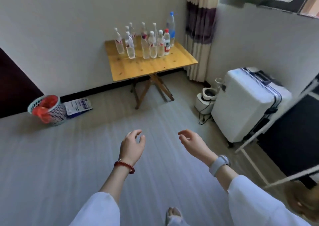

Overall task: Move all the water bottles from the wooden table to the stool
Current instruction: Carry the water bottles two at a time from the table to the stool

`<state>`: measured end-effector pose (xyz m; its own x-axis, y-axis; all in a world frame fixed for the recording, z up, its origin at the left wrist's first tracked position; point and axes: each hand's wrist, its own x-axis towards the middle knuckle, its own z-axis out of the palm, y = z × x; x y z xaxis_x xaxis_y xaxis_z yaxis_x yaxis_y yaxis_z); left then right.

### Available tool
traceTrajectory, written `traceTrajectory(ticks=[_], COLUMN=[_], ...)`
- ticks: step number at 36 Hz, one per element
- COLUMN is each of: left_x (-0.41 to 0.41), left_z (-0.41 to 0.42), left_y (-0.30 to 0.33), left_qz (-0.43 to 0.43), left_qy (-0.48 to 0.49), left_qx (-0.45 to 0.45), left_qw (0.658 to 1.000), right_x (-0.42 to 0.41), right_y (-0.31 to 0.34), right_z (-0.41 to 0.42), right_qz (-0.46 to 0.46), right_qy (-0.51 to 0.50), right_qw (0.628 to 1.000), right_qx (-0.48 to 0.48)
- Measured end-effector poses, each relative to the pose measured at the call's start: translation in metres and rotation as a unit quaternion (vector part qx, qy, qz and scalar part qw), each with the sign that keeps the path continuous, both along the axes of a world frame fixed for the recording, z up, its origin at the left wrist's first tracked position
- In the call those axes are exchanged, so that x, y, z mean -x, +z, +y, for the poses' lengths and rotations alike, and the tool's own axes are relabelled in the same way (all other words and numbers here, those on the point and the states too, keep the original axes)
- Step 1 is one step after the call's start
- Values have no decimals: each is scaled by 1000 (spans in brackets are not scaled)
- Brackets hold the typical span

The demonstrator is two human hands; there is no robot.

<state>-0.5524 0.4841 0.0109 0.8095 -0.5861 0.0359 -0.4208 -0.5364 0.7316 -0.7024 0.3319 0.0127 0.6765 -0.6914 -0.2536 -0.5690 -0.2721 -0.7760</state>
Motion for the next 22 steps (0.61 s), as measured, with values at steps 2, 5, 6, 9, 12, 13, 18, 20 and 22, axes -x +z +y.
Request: traceTrajectory(ticks=[2, 5, 6, 9, 12, 13, 18, 20, 22], left_x=[-39, -94, -113, -170, -231, -253, -366, -412, -458], left_z=[-37, -80, -92, -124, -155, -166, -227, -255, -288], left_y=[11, 25, 28, 30, 24, 21, 3, -1, 0], left_qz=[-1, -6, -8, -12, -15, -18, -8, 3, 10], left_qy=[10, 28, 35, 52, 66, 70, 84, 82, 82], left_qx=[6, 17, 22, 30, 32, 32, 38, 35, 34], left_qw=[1000, 999, 999, 998, 997, 997, 996, 996, 996], right_x=[-46, -112, -133, -195, -257, -279, -393, -439, -483], right_y=[7, 17, 18, 21, 16, 12, -3, -4, -1], right_z=[-38, -82, -95, -136, -178, -192, -265, -293, -325], right_qz=[-6, -12, -13, -17, -17, -19, -39, -39, -45], right_qy=[6, 27, 37, 63, 77, 80, 59, 43, 34], right_qw=[1000, 1000, 999, 998, 997, 997, 997, 998, 998], right_qx=[4, 4, 4, 6, 7, 9, 26, 29, 29])
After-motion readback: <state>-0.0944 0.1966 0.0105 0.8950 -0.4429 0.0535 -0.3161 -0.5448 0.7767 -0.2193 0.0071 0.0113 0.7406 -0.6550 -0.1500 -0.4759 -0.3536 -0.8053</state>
